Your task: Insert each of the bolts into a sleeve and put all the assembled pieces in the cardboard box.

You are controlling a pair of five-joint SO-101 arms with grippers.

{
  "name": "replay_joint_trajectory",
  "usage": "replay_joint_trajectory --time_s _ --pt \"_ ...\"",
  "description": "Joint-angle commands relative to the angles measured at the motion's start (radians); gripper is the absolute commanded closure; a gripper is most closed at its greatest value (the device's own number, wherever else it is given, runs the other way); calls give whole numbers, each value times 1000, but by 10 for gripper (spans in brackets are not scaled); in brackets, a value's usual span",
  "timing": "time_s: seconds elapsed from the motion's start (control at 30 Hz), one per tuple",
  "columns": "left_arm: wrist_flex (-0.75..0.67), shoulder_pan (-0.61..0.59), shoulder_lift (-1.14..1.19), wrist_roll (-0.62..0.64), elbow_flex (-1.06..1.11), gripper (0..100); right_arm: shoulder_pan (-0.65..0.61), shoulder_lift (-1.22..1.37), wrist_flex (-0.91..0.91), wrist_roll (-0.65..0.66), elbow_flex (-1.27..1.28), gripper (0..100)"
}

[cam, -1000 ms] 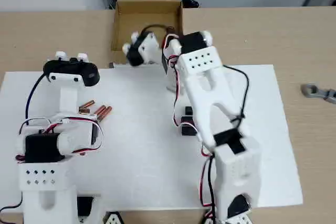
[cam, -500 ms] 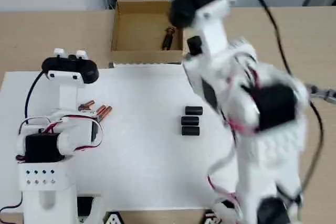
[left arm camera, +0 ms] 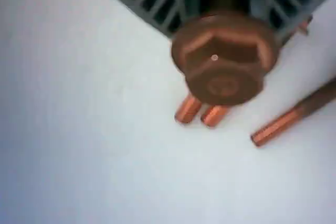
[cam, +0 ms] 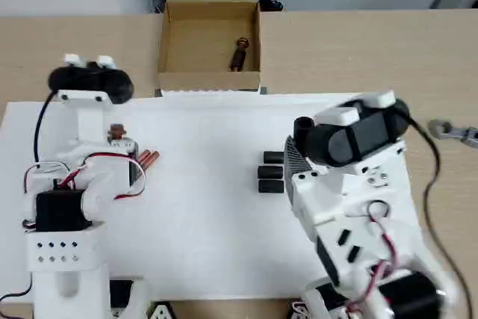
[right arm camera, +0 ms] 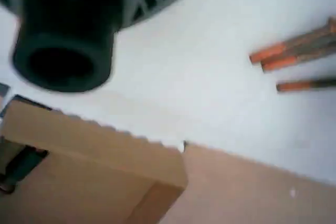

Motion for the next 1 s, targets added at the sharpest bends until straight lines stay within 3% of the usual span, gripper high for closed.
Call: replay_joint_trajectory --time_s 0.0,0.33,0.6,0.73,0.97 --pt "-97 3 -20 54 -53 995 -13 -160 -295 -72 321 996" --pt "-296 26 -20 98 -53 995 -160 -205 -631 -77 615 996" --pt "-502 295 -18 132 -127 995 -209 -140 -733 -68 694 996" --pt "-500 400 -15 132 -189 995 -209 -143 -734 15 706 996" --pt "-437 534 -15 132 -262 995 -209 -143 -734 20 706 996"
